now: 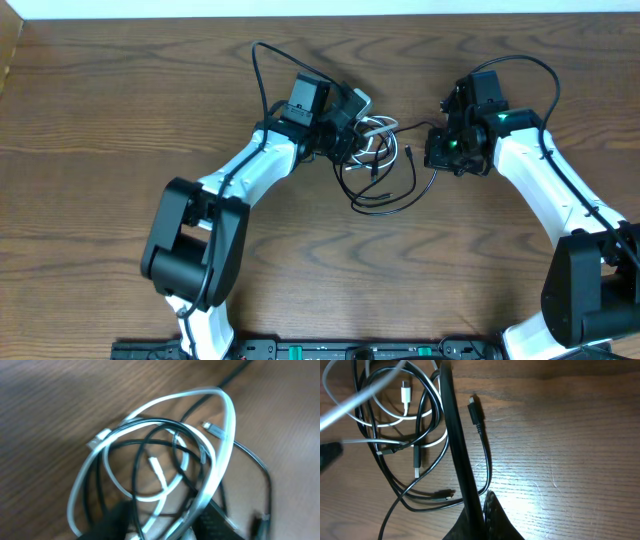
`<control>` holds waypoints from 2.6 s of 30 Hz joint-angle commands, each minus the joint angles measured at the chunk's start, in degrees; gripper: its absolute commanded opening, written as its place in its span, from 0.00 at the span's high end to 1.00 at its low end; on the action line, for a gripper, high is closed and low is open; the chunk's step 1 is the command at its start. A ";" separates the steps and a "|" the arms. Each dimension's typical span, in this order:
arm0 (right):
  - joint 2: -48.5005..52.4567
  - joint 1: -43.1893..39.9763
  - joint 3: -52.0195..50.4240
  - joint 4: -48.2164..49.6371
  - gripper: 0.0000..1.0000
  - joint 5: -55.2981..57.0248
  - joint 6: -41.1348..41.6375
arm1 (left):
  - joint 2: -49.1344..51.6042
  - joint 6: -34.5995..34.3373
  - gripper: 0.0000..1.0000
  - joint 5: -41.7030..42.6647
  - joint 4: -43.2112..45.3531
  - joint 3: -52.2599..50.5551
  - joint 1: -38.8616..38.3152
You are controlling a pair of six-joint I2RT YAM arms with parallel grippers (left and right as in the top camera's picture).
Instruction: Untangle cables
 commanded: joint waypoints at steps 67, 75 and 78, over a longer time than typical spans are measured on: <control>3.67 4.48 8.11 14.14 0.05 -39.36 -26.14 | -39.93 -55.60 0.93 43.74 3.63 3.43 43.58; 6.03 17.31 8.11 21.92 0.01 -34.64 -26.21 | -38.91 -68.28 0.93 43.74 17.42 3.43 42.97; 7.82 19.87 8.11 25.18 0.01 -35.15 -26.23 | -38.91 -70.99 0.93 43.69 20.31 3.43 42.97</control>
